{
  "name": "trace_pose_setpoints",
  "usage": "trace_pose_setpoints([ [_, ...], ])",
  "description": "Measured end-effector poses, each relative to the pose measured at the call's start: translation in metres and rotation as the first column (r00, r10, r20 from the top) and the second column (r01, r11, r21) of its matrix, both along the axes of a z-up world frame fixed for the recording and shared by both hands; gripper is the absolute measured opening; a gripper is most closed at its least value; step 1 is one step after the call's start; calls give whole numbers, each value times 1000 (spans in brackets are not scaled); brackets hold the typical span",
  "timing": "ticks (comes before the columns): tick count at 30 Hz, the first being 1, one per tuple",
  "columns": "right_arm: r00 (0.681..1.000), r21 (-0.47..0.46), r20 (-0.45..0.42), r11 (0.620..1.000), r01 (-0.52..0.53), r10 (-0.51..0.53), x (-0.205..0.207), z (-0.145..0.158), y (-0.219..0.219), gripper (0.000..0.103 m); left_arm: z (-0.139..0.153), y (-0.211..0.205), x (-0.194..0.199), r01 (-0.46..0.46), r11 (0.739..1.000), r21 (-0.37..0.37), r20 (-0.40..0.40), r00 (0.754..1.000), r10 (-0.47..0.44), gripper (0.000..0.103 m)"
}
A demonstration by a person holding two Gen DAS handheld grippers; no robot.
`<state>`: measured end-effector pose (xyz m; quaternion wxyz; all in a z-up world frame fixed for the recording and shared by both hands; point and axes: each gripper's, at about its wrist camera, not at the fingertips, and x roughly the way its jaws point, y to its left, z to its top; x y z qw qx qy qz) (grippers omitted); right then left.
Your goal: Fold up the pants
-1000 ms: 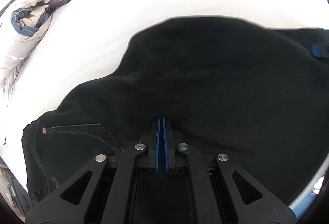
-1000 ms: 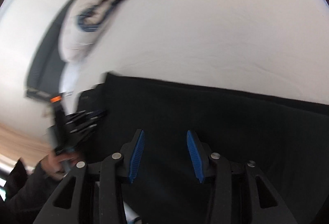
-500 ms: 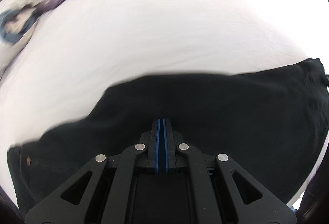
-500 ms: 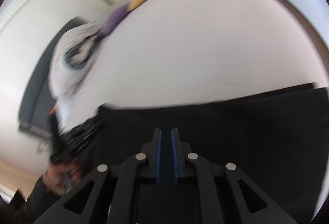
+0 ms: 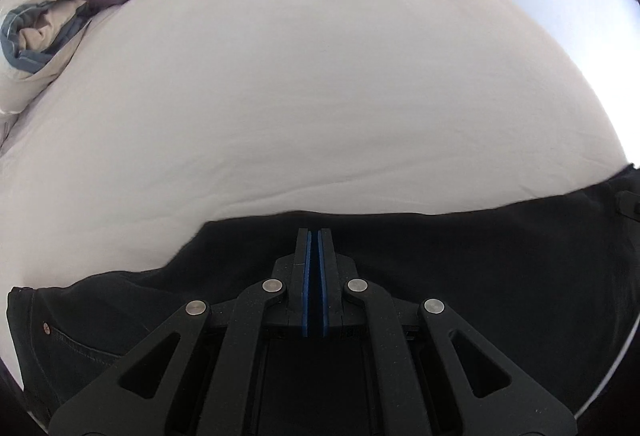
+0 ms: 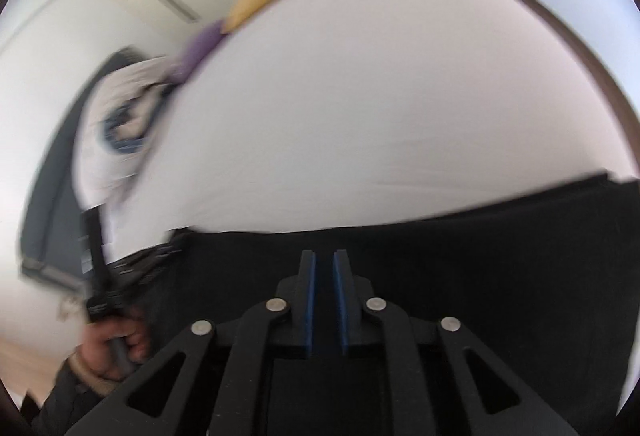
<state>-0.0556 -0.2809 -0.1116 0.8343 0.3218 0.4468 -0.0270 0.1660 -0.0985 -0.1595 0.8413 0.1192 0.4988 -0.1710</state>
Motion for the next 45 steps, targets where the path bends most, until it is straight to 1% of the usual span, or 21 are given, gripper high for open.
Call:
trace_pose_setpoints([
  [2,992,72,72,991,-110,104,14,0,27,52,5,-3,-13,28,1000,3,5,1000,-28,3],
  [4,984,122,92,979,-162,151,23,-12,43,58,2,-4,-29,33,999,14,-10,999,-33,3],
  [6,988,169,41,973,-157,152,15,-33,45,58,-2,0,-41,40,999,13,-6,999,-40,3],
  [7,991,166,5,977,-133,134,7,-41,41,52,-3,4,-44,38,999,8,-5,999,-38,3],
  [8,994,149,-21,984,-102,106,-4,-49,32,27,-2,19,-45,28,1000,-2,-13,1000,-28,3],
  [9,996,147,-19,986,-85,89,-13,-50,26,18,-1,29,-46,14,1000,-15,-24,1000,-14,3],
  [10,998,142,-28,989,-51,56,-31,-52,11,0,0,35,-48,4,1000,-24,-26,1000,-5,3],
  [13,997,116,-13,990,81,-80,-91,-46,-31,0,2,55,-61,-30,999,-14,-22,999,30,3],
  [17,962,9,-15,962,272,-271,-165,-16,-67,0,7,84,-82,-99,995,5,-9,995,99,3],
  [18,951,-19,-19,951,308,-309,-178,-7,-71,2,10,90,-88,-119,993,4,-7,993,119,3],
  [19,945,-29,-6,945,327,-327,-189,4,-71,12,15,93,-95,-127,992,-4,-1,992,127,3],
  [21,963,23,60,965,260,-261,-188,17,-59,20,28,90,-114,-117,992,-43,28,993,118,3],
  [23,980,114,108,981,157,-169,-169,17,-32,46,34,67,-129,-76,993,-93,34,996,80,3],
  [25,988,212,139,977,38,-69,-150,5,-4,50,32,56,-143,-31,996,-87,38,999,34,3],
  [28,999,192,53,981,-4,-7,-128,-27,15,45,8,56,-149,-41,996,-79,-12,999,40,3],
  [29,1000,192,17,981,17,-21,-130,-36,11,23,7,63,-151,-50,992,-120,-12,999,49,3],
  [31,997,203,-7,976,78,-78,-141,-42,-9,0,9,82,-151,-93,981,-171,-42,995,87,3],
  [35,972,182,13,957,228,-234,-177,-37,-51,0,12,123,-161,-147,972,-183,-45,989,141,3],
  [41,939,99,25,935,340,-344,-221,-16,-88,0,18,223,-171,-251,937,-243,-60,968,244,3],
  [43,930,81,16,927,365,-368,-229,-11,-90,0,26,234,-176,-321,935,-152,-24,947,321,3],
  [45,926,53,16,925,375,-377,-238,0,-92,8,41,259,-173,-374,911,-172,-9,926,378,3],
])
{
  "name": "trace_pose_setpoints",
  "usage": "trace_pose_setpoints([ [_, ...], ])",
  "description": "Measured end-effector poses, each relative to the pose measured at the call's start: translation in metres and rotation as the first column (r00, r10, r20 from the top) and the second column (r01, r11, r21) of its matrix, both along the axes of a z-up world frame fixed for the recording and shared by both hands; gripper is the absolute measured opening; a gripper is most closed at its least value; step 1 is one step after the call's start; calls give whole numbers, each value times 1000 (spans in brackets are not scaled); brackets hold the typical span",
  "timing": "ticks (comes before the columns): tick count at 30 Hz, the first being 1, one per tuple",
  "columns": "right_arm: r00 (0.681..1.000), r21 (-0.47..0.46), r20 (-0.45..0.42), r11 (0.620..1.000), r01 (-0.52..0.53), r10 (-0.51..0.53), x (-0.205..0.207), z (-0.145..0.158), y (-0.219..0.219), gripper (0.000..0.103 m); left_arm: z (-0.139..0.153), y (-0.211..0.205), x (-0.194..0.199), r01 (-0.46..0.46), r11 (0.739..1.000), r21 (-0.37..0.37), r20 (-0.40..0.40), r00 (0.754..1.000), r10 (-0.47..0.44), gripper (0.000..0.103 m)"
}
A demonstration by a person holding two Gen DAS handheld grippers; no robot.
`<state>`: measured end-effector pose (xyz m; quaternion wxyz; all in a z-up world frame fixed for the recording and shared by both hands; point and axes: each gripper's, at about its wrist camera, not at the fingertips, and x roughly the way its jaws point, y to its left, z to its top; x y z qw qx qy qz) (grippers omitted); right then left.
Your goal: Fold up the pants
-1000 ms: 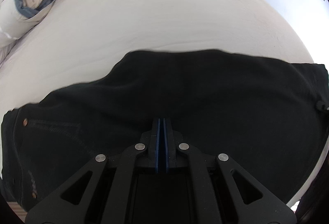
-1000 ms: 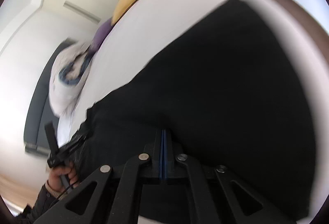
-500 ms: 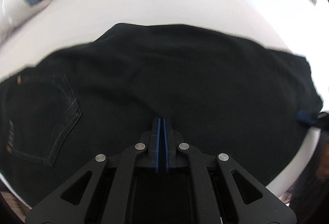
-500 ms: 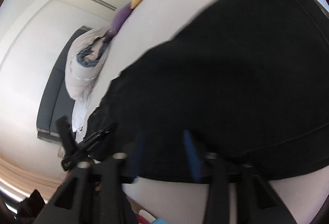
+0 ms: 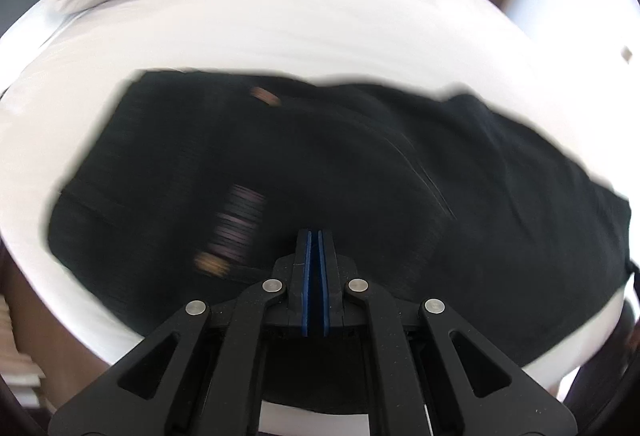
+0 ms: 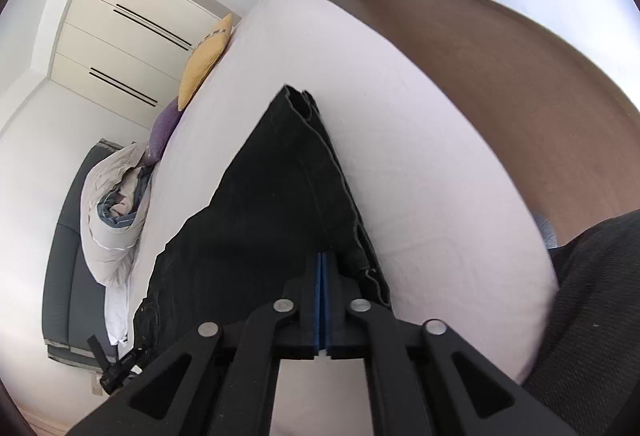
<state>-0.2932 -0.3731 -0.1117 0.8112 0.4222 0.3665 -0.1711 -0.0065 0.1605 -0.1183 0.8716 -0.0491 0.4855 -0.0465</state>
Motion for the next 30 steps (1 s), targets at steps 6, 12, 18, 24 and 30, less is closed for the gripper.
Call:
trace_pose_setpoints([
  [6,978,36,109,983,-183,178,67,16,65,44,34,-50,33,149,988,-42,46,988,-147,3],
  [12,957,73,56,955,-288,285,116,-9,112,44,-5,-171,86,424,906,12,-72,904,-422,3],
  [18,968,80,22,964,-253,252,114,-23,108,36,-11,-136,142,319,944,-80,-84,942,-325,8],
  [24,966,79,3,963,-259,260,110,-25,117,30,19,-117,136,250,962,-112,-59,964,-258,8],
  [30,962,69,1,960,-271,271,118,-29,124,30,4,-193,121,449,892,-42,-137,882,-451,8],
])
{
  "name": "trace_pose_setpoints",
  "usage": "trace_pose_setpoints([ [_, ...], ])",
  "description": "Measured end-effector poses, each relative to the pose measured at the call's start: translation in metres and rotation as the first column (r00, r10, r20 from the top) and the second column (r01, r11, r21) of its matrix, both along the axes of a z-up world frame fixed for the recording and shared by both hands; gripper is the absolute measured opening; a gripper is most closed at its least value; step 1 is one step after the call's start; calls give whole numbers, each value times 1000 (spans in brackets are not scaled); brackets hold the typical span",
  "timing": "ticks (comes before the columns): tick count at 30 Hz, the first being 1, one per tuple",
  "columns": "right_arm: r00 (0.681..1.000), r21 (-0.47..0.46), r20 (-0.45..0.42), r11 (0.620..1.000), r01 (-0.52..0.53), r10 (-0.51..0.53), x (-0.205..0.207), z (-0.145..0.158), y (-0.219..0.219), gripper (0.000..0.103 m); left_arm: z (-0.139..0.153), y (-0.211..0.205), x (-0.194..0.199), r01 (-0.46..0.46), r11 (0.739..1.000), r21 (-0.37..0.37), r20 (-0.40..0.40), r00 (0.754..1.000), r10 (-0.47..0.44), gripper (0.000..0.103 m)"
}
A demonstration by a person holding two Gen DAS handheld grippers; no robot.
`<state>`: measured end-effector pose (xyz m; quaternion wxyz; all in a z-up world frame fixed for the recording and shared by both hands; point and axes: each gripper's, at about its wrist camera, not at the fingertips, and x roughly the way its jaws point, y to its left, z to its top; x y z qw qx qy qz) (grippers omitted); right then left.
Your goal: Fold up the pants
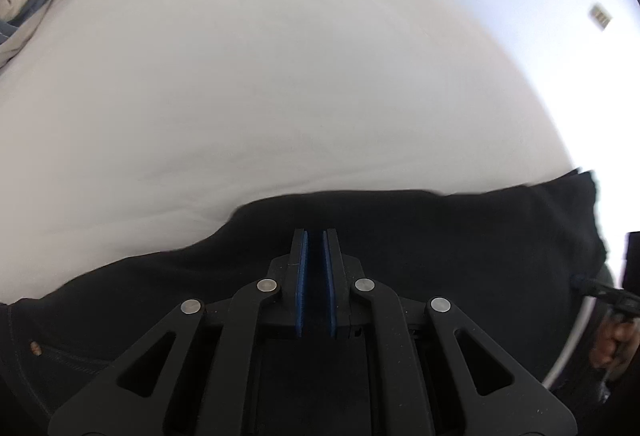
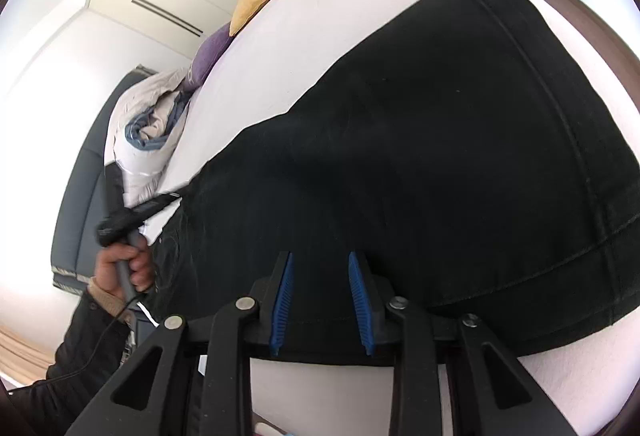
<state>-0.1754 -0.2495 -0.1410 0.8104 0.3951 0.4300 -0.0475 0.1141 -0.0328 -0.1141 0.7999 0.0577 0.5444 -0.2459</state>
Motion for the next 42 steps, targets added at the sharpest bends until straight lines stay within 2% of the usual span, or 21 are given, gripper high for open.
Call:
trace_pose_setpoints([
  [1,1000,2,1,1000,1,-1,0,0,-1,29,-9,0,7,-12,1000,8,-13,1000,12,8],
  [3,1000,-9,-8,1000,-1,1,-2,1,-2,27,-9,9,17,-80,995,-62,-11,997,80,8],
  [4,1000,-12,-4,1000,4,-4,-4,3,-4,27,-7,14,21,-123,990,-66,-17,992,123,8],
  [5,1000,-13,-1,1000,9,-9,-6,3,-5,27,-4,15,22,-143,989,-45,-4,990,143,8],
  [6,1000,-10,3,1000,12,-12,-7,3,-6,27,2,14,20,-161,987,16,39,986,160,8],
  [9,1000,9,25,1000,6,-7,-13,8,-5,34,22,0,0,-158,976,150,153,979,135,8],
  [11,997,13,64,999,-38,37,-17,13,1,44,35,-8,-21,-133,976,172,186,977,100,8],
  [13,996,3,64,998,-62,62,-18,11,5,46,32,-12,-39,-116,982,150,185,979,87,8],
  [15,999,3,38,999,-37,37,-19,2,-2,37,23,-6,-57,-98,979,180,174,982,66,8],
  [17,1000,2,3,1000,22,-22,-22,-4,-16,4,-40,-42,-48,-77,968,240,129,991,47,8],
  [18,998,-25,-23,998,60,-61,-26,-2,-25,1,-44,-44,-50,-84,968,236,162,986,46,8],
  [21,985,-97,-28,981,169,-172,-48,15,-49,1,-38,-47,-51,-105,961,255,162,985,64,8],
  [22,979,-115,-25,974,197,-201,-57,24,-58,4,-33,-48,-72,-105,959,264,174,983,60,8],
  [25,975,-120,25,967,224,-223,-82,44,-68,14,-21,-56,-86,-99,957,273,211,977,41,8],
  [27,974,-83,50,971,224,-220,-97,52,-66,35,-10,-51,-98,-115,957,266,221,974,55,8],
  [28,975,-65,61,974,219,-215,-104,54,-62,51,-6,-51,-104,-115,960,255,225,973,57,8],
  [29,975,-53,67,975,217,-213,-110,55,-58,61,0,-49,-106,-115,961,253,228,972,56,8],
  [33,970,26,60,972,233,-235,-133,47,-43,64,32,-66,-126,-93,963,253,230,973,33,8],
  [35,963,56,50,964,260,-263,-140,39,-41,72,38,-71,-127,-89,967,240,227,973,34,8],
  [39,943,120,40,939,323,-330,-148,24,-48,74,41,-78,-140,-77,975,210,212,977,31,8],
  [42,932,126,55,929,349,-357,-141,22,-43,76,33,-81,-161,-75,983,170,190,981,42,8],
])
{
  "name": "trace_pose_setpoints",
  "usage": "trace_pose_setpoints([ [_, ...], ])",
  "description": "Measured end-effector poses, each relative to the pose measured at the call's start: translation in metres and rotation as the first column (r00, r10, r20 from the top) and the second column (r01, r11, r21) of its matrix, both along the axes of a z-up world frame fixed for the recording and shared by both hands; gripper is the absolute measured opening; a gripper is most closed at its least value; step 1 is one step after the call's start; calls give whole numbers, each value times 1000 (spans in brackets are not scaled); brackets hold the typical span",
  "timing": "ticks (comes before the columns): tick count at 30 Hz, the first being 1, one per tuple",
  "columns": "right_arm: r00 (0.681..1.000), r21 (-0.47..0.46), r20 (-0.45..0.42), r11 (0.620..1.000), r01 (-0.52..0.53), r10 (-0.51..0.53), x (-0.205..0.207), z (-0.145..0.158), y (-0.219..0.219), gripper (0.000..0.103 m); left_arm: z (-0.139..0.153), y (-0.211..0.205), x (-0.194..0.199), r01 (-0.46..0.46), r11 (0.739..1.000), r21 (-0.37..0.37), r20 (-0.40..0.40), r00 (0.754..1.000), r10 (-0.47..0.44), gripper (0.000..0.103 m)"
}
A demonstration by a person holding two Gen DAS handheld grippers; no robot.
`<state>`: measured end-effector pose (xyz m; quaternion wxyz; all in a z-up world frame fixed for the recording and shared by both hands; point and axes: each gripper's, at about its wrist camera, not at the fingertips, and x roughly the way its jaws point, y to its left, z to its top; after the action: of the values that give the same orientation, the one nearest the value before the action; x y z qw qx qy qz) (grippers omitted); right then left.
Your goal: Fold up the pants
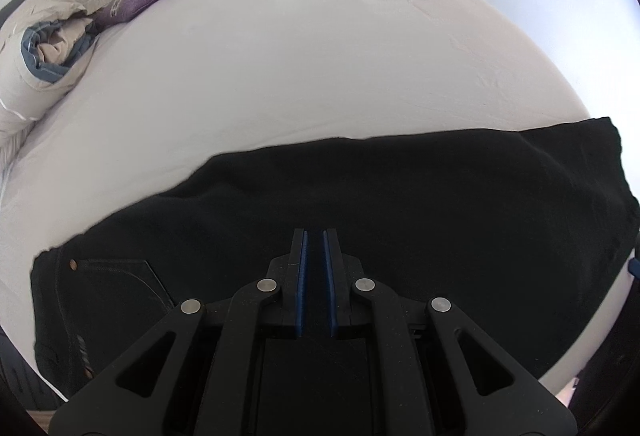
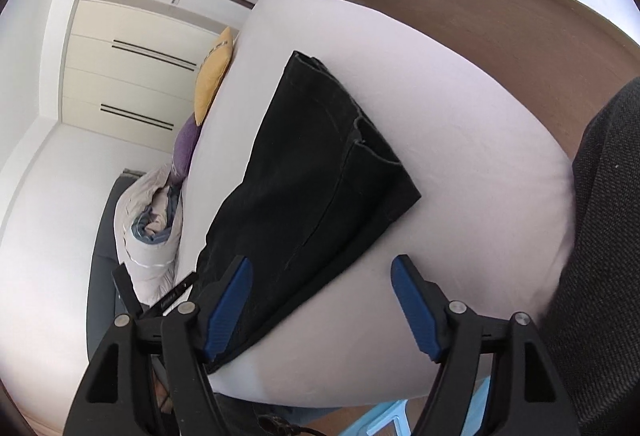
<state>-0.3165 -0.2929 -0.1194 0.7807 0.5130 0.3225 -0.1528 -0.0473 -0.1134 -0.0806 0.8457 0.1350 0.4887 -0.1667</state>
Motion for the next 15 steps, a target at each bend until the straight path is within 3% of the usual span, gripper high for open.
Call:
trace_pose_setpoints([
  [3,1000,-5,-8,1000,28,-28,3,0,4,77,-13,6,-8,-18,998,-56,-38,999,16,8],
  [8,996,87,9,992,91,-92,-11,-2,10,77,-29,12,-24,-51,986,-160,-124,992,32,8],
  [15,984,80,77,985,153,-159,-9,-12,-2,77,-45,19,-17,-96,975,-200,-178,982,60,8],
])
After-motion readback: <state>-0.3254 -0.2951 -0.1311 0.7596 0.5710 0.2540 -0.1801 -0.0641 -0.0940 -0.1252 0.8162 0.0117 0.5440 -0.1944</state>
